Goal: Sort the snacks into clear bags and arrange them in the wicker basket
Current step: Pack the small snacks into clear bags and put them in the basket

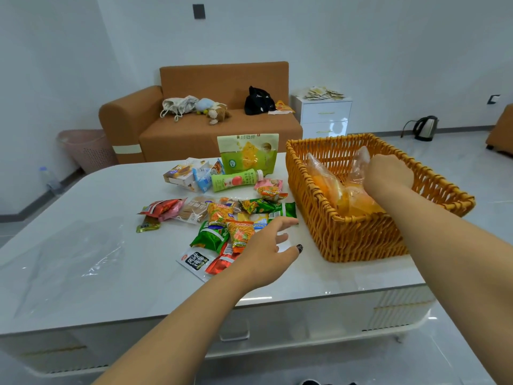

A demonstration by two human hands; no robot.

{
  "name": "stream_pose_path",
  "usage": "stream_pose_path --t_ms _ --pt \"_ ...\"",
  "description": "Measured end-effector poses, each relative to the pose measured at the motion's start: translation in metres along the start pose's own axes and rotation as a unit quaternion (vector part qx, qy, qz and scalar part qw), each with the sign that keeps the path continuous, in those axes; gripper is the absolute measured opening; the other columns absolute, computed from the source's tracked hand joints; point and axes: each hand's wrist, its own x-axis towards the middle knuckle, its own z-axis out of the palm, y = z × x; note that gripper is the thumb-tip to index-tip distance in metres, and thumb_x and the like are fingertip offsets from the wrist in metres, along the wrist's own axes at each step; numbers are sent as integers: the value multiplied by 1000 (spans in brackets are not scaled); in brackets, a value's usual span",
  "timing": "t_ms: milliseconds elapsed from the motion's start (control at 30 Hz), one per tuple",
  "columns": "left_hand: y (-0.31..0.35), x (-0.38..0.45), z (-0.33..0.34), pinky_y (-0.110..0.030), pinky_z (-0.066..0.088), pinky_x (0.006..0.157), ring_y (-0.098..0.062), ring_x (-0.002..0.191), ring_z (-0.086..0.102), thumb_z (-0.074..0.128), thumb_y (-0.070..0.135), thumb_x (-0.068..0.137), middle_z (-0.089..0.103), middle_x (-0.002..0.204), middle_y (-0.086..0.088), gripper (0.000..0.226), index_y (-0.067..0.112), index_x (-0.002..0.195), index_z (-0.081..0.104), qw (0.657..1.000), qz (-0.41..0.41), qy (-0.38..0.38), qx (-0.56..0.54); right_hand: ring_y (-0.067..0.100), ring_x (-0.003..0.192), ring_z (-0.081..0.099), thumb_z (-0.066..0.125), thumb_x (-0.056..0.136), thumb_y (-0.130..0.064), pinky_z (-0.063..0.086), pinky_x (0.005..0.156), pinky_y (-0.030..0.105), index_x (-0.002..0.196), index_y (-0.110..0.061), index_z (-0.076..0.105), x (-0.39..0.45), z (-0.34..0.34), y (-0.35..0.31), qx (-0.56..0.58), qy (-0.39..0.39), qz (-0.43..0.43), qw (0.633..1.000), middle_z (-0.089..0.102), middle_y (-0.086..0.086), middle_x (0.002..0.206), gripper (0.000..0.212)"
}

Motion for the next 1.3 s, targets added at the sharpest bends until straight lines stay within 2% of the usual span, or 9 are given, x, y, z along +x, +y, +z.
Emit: stream_pose_path --t_ms 100,300,567,667,900,1000,1067,1200,1300 --pt "1 -2 -3 -32 39 109 -12 134 44 60 19 95 43 147 10 45 33 135 45 1000 0 -2 8 24 66 58 51 91 4 53 60 33 118 -4 58 2 -8 -2 -28 20 -22 999 56 11 72 30" --pt "2 0 1 -32 41 107 -12 133 45 61 19 95 45 145 12 43 33 133 47 1000 1 3 -2 24 70 54 53 89 3 46 60 33 99 -3 63 -15 12 -20 1 -45 -4 999 52 10 77 15" --pt "-2 3 2 -35 42 108 -11 133 45 61 20 94 45 146 11 40 36 129 48 1000 5 -1 -3 28 75 56 54 91 -2 52 66 37 100 -4 62 -9 17 -13 58 -48 24 997 55 12 84 13" --pt "-6 2 0 -33 44 104 -12 132 47 61 19 95 45 145 10 37 39 123 48 1000 0 4 -14 25 73 56 58 91 -11 45 60 33 105 -7 61 -9 9 -17 47 -57 16 997 58 10 88 14" --pt "-16 -9 -8 -24 43 97 -10 133 45 60 22 96 44 146 11 41 32 134 48 1000 -23 4 -11 23 78 54 55 89 -3 44 63 33 110 -8 58 -47 -15 -30 71 52 -72 993 54 6 88 21" --pt "-26 -24 -12 -22 41 97 -9 133 45 62 24 95 46 144 10 43 31 134 48 999 -35 18 -13 28 104 58 57 82 0 48 83 36 114 -5 61 -96 -12 -40 169 161 -143 962 63 13 111 32" --pt "-39 -41 -13 -20 41 96 -8 132 47 64 24 93 49 141 11 41 35 129 49 998 -47 34 -30 32 107 60 64 74 3 50 87 41 109 -3 66 -149 0 -56 241 207 -187 930 65 15 110 35" --pt "-73 -82 -24 -25 46 97 -7 125 52 67 25 88 55 133 14 36 40 118 54 993 -90 63 -42 32 102 62 70 72 -1 55 81 43 104 -5 69 -214 17 -89 350 78 -210 910 66 11 108 32" --pt "-87 -97 -42 -23 46 90 -9 124 54 65 17 90 54 134 10 35 38 116 54 986 -123 102 -52 29 101 61 64 78 -3 54 79 42 103 -7 68 -217 14 -103 354 43 -218 908 65 8 108 26"
